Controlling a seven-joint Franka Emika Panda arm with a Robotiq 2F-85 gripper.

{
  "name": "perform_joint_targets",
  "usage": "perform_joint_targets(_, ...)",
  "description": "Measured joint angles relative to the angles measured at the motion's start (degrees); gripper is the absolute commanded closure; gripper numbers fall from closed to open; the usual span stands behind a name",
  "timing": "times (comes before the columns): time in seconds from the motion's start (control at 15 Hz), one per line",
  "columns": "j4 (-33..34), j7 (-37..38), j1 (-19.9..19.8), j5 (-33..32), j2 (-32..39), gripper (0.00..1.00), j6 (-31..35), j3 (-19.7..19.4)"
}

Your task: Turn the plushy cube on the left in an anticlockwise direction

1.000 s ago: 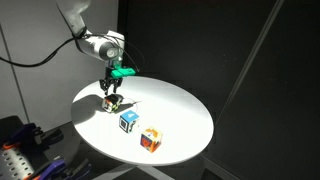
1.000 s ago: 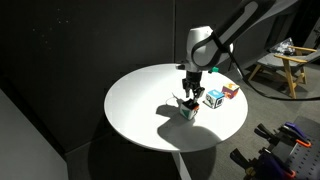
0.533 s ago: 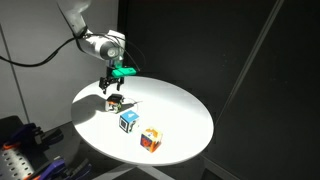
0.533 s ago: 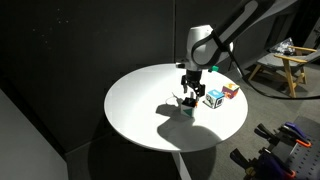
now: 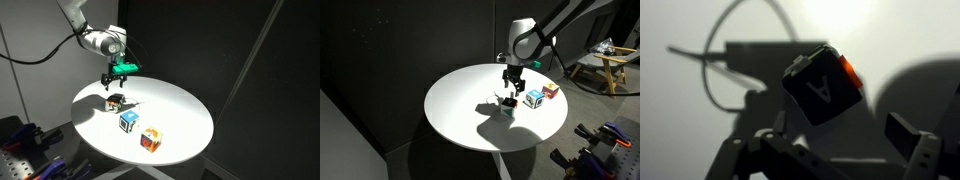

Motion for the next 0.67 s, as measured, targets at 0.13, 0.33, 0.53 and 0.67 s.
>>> perform_joint_targets(0.13, -0.80, 1.96, 0.00, 0.00, -1.20, 0.00, -0.04, -0.33)
perform_joint_targets(0.33, -2.42, 5.27, -0.01, 0.00, -3.05, 0.00, -0.09, -0.89)
perform_joint_targets(0.53, -4.49, 9.64, -0.01, 0.00, -5.33, 0.00, -0.15, -1.60)
perform_joint_targets(0.67, -5.98, 13.31, -0.01, 0.00, -7.04, 0.00, -0.20, -2.12)
